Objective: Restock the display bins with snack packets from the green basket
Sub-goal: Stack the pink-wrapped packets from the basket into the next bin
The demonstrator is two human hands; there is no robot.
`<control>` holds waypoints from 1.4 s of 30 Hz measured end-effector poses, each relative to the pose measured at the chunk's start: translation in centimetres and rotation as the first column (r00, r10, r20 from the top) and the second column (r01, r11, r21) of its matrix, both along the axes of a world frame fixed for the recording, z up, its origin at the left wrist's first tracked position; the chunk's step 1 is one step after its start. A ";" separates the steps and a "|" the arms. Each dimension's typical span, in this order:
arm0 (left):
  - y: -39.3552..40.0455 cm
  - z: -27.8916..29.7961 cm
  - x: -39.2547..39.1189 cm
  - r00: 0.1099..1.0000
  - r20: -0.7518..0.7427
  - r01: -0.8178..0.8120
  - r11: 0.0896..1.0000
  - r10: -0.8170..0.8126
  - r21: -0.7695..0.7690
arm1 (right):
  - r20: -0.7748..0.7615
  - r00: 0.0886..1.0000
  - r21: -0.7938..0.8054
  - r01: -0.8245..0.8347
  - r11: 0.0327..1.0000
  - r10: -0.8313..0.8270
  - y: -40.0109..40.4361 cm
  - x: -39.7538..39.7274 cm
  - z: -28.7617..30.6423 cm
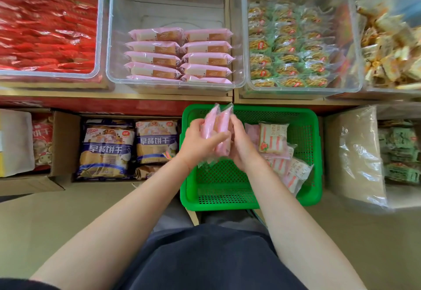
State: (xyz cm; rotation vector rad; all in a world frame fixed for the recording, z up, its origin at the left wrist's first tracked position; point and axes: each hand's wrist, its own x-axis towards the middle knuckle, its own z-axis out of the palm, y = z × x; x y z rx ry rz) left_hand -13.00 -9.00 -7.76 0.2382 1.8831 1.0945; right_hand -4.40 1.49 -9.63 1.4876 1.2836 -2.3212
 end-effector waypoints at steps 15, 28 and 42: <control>-2.6 5.2 -5.4 0.681 0.719 -0.028 0.975 -0.142 0.219 | -0.244 0.969 -0.199 -0.009 0.980 -0.041 3.5 1.8 7.5; -0.7 9.1 -10.2 0.793 0.608 -0.213 0.919 -0.036 0.331 | -0.490 0.839 -0.031 0.254 0.967 -0.237 6.5 -3.4 12.7; 0.3 11.6 -20.4 0.890 0.270 0.301 0.919 -0.367 0.256 | -0.057 0.900 0.382 -0.381 0.842 0.433 7.7 -12.5 13.9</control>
